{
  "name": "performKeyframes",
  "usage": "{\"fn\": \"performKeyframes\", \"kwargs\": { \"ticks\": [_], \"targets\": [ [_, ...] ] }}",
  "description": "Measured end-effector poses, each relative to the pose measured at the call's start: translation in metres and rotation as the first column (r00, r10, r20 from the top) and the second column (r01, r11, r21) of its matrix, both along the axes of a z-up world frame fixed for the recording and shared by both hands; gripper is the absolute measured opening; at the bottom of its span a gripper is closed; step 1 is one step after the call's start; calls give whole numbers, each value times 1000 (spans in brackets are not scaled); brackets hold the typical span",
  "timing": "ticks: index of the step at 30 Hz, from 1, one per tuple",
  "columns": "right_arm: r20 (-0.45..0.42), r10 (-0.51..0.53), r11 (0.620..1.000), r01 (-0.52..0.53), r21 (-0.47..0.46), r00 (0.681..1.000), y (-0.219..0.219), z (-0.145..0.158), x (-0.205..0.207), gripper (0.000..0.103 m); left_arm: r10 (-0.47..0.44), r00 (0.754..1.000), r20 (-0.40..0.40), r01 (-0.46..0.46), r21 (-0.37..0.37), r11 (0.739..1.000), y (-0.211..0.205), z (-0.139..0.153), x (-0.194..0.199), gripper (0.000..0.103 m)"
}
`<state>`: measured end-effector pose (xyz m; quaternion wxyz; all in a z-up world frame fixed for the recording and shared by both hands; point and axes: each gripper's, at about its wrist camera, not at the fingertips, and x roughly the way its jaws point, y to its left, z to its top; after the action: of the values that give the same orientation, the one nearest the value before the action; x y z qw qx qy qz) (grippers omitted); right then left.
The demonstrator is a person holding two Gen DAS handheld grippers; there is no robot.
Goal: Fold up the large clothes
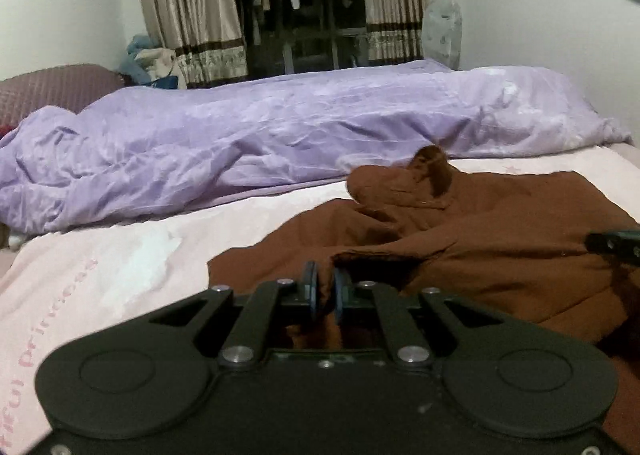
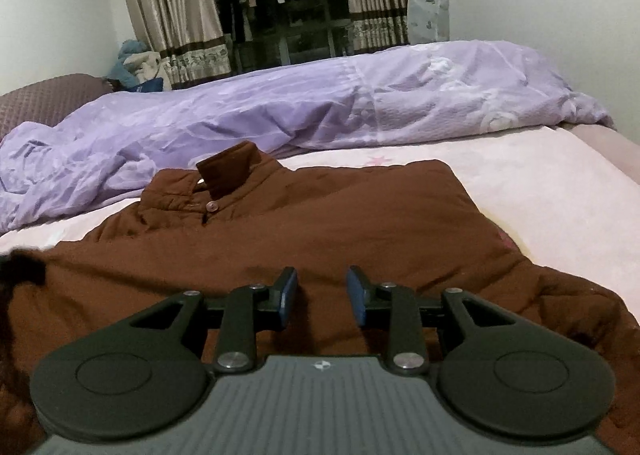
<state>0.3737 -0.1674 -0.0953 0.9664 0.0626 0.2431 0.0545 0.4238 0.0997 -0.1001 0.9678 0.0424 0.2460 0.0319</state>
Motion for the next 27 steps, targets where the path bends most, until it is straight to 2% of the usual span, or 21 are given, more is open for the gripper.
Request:
{"fn": "performKeyframes", "kwargs": {
  "ticks": [1, 2, 3, 4, 5, 6, 7, 11, 22, 23, 25, 27],
  "targets": [
    [-4, -3, 1000, 3, 1, 1000, 0, -1, 1, 37, 4, 1000, -24, -5, -9, 1000, 3, -6, 4, 15],
    [-9, -3, 1000, 3, 0, 1000, 0, -3, 3, 38, 9, 998, -58, -10, -18, 1000, 7, -16, 12, 24],
    [-14, -4, 1000, 4, -3, 1000, 0, -5, 4, 38, 16, 994, -109, -18, -21, 1000, 12, -31, 21, 39],
    [-21, -3, 1000, 3, -9, 1000, 1, -7, 5, 38, 31, 990, -141, -34, -21, 999, 16, -44, 27, 44],
    [-25, -1, 1000, 0, -13, 1000, 1, -8, 5, 38, 38, 989, -144, -42, -22, 999, 19, -53, 28, 57],
    [-26, -1, 1000, 1, -20, 1000, 1, -9, 6, 38, 59, 990, -128, -61, -11, 998, 19, -57, 24, 74],
    [-27, 0, 1000, 0, -25, 1000, 2, -9, 6, 39, 77, 989, -125, -78, -6, 997, 21, -58, 24, 75],
    [-29, 1, 1000, -1, -17, 1000, 1, -11, 6, 41, 81, 983, -167, -93, -66, 993, 29, -46, 26, 78],
    [-28, 3, 1000, -4, -29, 1000, 2, -14, 6, 43, 85, 976, -203, -92, -23, 996, 21, -40, 8, 80],
    [-27, 4, 1000, -5, -30, 1000, 2, -15, 5, 43, 99, 972, -213, -105, -18, 994, 21, -36, 4, 83],
    [-25, 7, 999, -8, -35, 1000, 4, -16, 5, 44, 147, 965, -217, -163, -59, 985, 23, -28, -10, 85],
    [-21, 5, 999, -6, -51, 1000, 6, -17, 4, 46, 122, 974, -190, -151, -146, 978, 24, -24, -33, 84]
  ]
}}
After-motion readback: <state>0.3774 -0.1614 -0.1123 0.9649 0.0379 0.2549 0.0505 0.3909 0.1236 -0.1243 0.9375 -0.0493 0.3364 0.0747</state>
